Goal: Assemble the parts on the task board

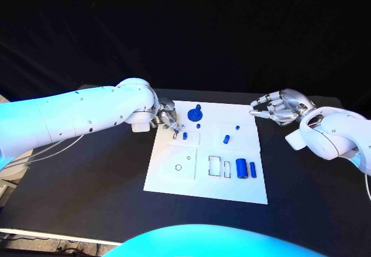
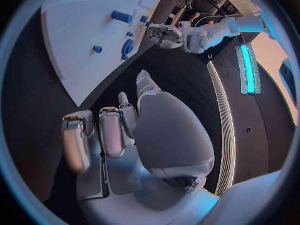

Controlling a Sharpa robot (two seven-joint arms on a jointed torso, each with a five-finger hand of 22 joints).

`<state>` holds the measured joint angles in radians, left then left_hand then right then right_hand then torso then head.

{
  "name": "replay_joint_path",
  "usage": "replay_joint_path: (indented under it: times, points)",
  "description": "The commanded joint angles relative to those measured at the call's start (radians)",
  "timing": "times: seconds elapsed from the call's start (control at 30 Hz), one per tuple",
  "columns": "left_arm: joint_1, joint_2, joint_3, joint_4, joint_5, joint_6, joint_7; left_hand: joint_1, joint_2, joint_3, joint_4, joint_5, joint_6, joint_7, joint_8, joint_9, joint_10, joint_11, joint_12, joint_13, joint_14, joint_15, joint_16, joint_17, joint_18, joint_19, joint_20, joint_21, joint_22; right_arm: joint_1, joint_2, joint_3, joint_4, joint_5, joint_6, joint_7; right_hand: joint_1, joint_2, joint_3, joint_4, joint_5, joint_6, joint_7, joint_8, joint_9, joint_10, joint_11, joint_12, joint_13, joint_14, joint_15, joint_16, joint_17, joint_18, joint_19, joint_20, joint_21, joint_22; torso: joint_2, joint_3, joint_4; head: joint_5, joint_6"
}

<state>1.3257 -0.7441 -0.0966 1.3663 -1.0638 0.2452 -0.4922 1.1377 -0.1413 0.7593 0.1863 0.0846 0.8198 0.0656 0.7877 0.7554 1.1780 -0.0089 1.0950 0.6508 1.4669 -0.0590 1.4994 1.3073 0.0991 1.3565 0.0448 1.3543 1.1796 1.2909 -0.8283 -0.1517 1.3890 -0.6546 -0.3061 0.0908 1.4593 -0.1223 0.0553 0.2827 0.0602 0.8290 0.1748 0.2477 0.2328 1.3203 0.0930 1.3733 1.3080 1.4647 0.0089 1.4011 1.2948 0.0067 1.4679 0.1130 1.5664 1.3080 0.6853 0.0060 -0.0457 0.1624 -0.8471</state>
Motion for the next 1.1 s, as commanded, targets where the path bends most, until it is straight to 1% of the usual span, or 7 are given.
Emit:
replay_joint_path:
  times: [0.03, 0.13, 0.33, 0.57, 0.73, 0.8, 1.1]
  points:
    - [-0.004, -0.005, 0.001, 0.013, -0.016, -0.004, -0.012, -0.01, -0.002, 0.199, -0.193, 0.005, 0.006, 0.001, 0.005, -0.001, 0.007, 0.0, 0.005, 0.002, 0.071, -0.007, 0.004, 0.149, -0.016, 0.007, 0.001, 0.005, 0.002, -0.001, 0.0, 0.0, 0.001, -0.008, 0.013, 0.01, 0.003, 0.004, -0.008, 0.001, -0.001, -0.007, 0.002, 0.007, 0.002, -0.003, 0.001, -0.003, 0.037, 0.003, 0.006, -0.003, 0.001, -0.007, 0.103, 0.005, 0.004, 0.263, 0.0, -0.0004, 0.0, 0.001, -0.002]
    - [-0.006, -0.01, 0.0, 0.02, -0.014, -0.002, -0.016, -0.01, -0.002, 0.199, -0.193, 0.005, 0.006, 0.001, 0.005, -0.001, 0.007, 0.0, 0.005, 0.002, 0.071, -0.007, 0.004, 0.149, -0.016, 0.007, 0.001, 0.005, 0.002, -0.001, 0.0, 0.0, 0.001, -0.008, 0.012, 0.011, 0.003, 0.004, -0.008, 0.001, -0.001, -0.007, 0.002, 0.007, 0.002, -0.003, 0.001, -0.003, 0.037, 0.003, 0.006, -0.003, 0.001, -0.007, 0.103, 0.005, 0.004, 0.263, 0.0, -0.0001, -0.0006, 0.002, -0.003]
    - [-0.008, -0.016, 0.0, 0.027, -0.016, -0.004, -0.024, -0.011, -0.003, 0.2, -0.194, 0.008, 0.007, 0.0, 0.006, -0.001, 0.007, 0.0, 0.005, 0.002, 0.071, -0.008, 0.004, 0.15, -0.017, 0.008, 0.001, 0.006, 0.003, -0.002, 0.0, 0.0, 0.0, -0.008, 0.012, 0.012, 0.003, 0.004, -0.008, 0.001, -0.001, -0.007, 0.002, 0.007, 0.002, -0.003, 0.001, -0.003, 0.037, 0.003, 0.006, -0.003, 0.001, -0.007, 0.103, 0.005, 0.004, 0.263, 0.0, -0.0007, 0.0012, 0.0, -0.002]
    - [-0.009, -0.019, -0.001, 0.036, -0.017, 0.006, -0.031, -0.011, -0.003, 0.2, -0.194, 0.008, 0.007, 0.0, 0.006, -0.001, 0.007, 0.0, 0.005, 0.002, 0.071, -0.008, 0.004, 0.15, -0.017, 0.008, 0.001, 0.006, 0.003, -0.003, 0.0, 0.0, 0.0, -0.008, 0.012, 0.012, 0.004, 0.004, -0.011, 0.001, -0.001, -0.008, 0.002, 0.009, 0.002, -0.004, 0.001, -0.003, 0.036, 0.003, 0.006, -0.003, 0.001, -0.007, 0.103, 0.005, 0.004, 0.263, 0.0, -0.0003, -0.0002, 0.005, -0.003]
    - [-0.01, -0.02, -0.003, 0.036, -0.016, 0.01, -0.035, -0.011, -0.003, 0.2, -0.194, 0.008, 0.007, 0.0, 0.006, -0.001, 0.007, 0.0, 0.005, 0.002, 0.071, -0.008, 0.004, 0.15, -0.017, 0.008, 0.001, 0.006, 0.003, -0.004, 0.0, 0.0, -0.001, -0.008, 0.012, 0.012, 0.004, 0.004, -0.011, 0.001, -0.001, -0.008, 0.002, 0.009, 0.002, -0.004, 0.001, -0.003, 0.036, 0.003, 0.006, -0.003, 0.001, -0.007, 0.103, 0.005, 0.004, 0.263, 0.0, -0.0001, -0.0007, 0.006, -0.003]
    - [-0.011, -0.02, -0.003, 0.035, -0.016, 0.009, -0.035, -0.011, -0.003, 0.2, -0.194, 0.008, 0.007, 0.0, 0.006, -0.001, 0.007, 0.0, 0.005, 0.002, 0.071, -0.008, 0.004, 0.15, -0.017, 0.008, 0.001, 0.006, 0.003, -0.004, 0.0, 0.0, -0.001, -0.008, 0.012, 0.012, 0.004, 0.004, -0.011, 0.001, -0.001, -0.008, 0.002, 0.009, 0.002, -0.004, 0.001, -0.003, 0.036, 0.003, 0.006, -0.003, 0.001, -0.007, 0.103, 0.005, 0.004, 0.263, 0.0, 0.0, -0.0005, 0.001, 0.0]
    - [-0.016, -0.016, -0.005, 0.031, -0.014, 0.016, -0.035, -0.011, -0.003, 0.2, -0.194, 0.008, 0.007, 0.0, 0.006, -0.001, 0.007, 0.0, 0.005, 0.002, 0.071, -0.008, 0.004, 0.15, -0.017, 0.008, 0.001, 0.006, 0.003, -0.005, 0.0, 0.0, 0.0, -0.007, 0.012, 0.013, 0.004, 0.004, -0.011, 0.001, -0.001, -0.008, 0.002, 0.009, 0.002, -0.004, 0.001, -0.003, 0.036, 0.003, 0.006, -0.003, 0.001, -0.007, 0.103, 0.005, 0.004, 0.263, 0.0, 0.0, -0.0011, 0.005, -0.003]
